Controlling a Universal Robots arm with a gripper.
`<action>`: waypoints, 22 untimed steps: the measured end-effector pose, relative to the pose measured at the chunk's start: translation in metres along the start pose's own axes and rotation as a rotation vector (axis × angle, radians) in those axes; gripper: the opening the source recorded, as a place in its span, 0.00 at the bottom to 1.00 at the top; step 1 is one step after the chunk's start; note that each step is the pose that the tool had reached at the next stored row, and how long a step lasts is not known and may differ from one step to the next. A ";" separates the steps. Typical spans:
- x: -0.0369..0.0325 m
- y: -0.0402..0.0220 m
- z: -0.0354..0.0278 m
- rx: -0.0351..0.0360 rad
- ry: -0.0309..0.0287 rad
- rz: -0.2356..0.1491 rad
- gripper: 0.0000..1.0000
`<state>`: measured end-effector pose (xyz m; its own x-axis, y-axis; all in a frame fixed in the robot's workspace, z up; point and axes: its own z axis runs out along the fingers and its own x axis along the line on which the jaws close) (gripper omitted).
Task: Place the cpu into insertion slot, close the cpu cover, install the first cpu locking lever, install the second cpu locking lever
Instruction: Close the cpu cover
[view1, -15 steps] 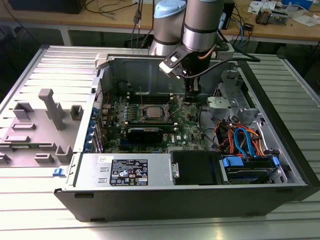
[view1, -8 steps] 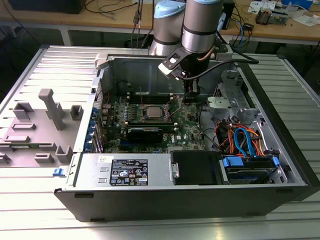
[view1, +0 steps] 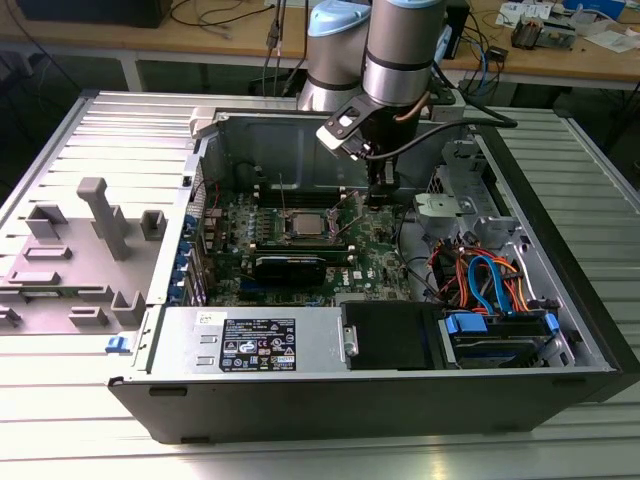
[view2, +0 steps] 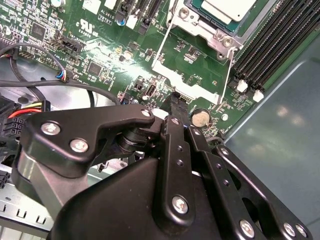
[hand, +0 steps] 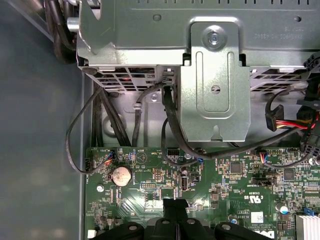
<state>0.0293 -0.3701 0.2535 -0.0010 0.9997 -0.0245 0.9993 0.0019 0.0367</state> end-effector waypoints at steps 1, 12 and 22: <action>0.0000 -0.0005 0.0000 0.0000 0.0000 0.000 0.11; 0.0001 -0.0096 -0.0003 0.0057 0.0003 -0.001 0.11; 0.0001 -0.0120 -0.0004 0.0204 0.0014 -0.001 0.11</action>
<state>0.0173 -0.3701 0.2534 -0.0018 0.9997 -0.0231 0.9999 0.0022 0.0163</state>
